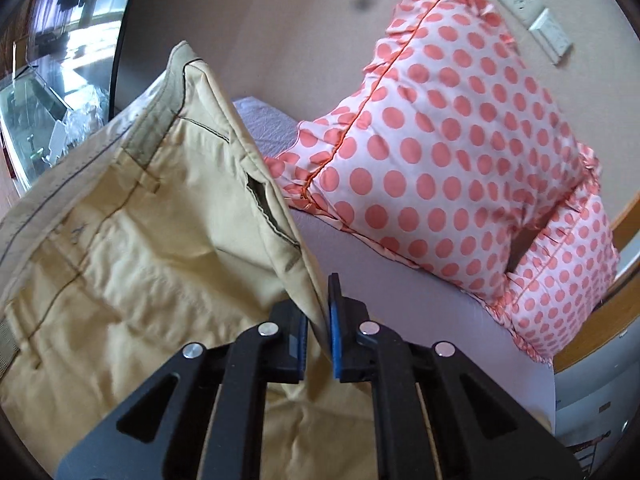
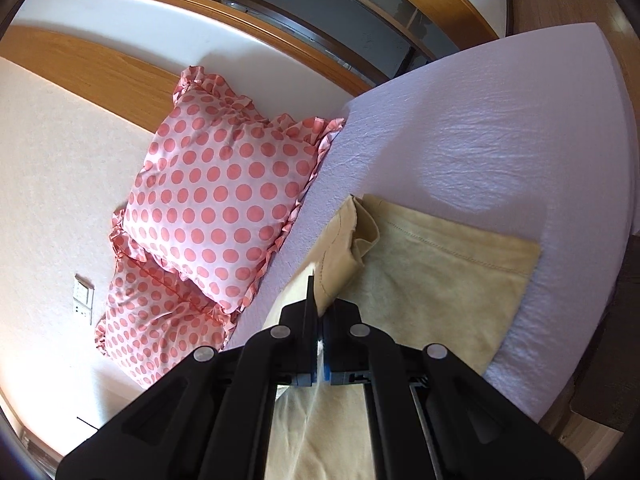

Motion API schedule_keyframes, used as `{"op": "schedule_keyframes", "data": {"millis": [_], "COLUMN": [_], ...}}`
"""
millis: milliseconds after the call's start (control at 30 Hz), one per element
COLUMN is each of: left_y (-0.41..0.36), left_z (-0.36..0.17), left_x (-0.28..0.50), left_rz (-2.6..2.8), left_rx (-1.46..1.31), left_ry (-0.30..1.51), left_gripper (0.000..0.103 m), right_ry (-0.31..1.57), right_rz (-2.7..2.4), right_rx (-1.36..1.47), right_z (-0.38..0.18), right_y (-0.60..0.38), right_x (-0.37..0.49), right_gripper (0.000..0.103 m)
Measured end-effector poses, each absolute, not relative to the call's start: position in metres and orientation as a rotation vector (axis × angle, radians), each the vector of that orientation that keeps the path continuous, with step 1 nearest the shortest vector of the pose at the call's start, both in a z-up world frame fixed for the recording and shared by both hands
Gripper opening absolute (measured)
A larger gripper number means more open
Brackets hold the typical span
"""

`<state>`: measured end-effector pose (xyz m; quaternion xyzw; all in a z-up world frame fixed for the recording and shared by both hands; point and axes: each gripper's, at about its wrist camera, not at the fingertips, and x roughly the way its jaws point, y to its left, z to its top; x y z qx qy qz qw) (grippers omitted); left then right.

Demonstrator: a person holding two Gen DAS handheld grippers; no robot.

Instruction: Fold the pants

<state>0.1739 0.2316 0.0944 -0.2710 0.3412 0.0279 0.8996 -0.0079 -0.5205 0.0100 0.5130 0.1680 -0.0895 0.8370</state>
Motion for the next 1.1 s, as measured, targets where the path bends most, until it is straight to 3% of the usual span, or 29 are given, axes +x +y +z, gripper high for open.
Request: {"op": "schedule_keyframes", "data": {"millis": [167, 333, 1100], "left_y": [0.237, 0.232, 0.241], "left_z": [0.083, 0.037, 0.024], "left_x": [0.044, -0.016, -0.041], "left_rz": [0.080, 0.138, 0.063], "left_rx": [-0.532, -0.584, -0.618], "left_ry": [0.670, 0.734, 0.709], "left_gripper": [0.016, 0.016, 0.017], "right_ry": [0.377, 0.414, 0.465], "right_rz": [-0.267, -0.310, -0.405], "right_rx": [1.115, 1.121, 0.935], "right_z": [-0.008, -0.023, -0.001], "right_y": [-0.533, -0.536, -0.523], "right_x": [-0.023, -0.031, -0.047], "right_gripper": [0.002, 0.001, 0.002]}}
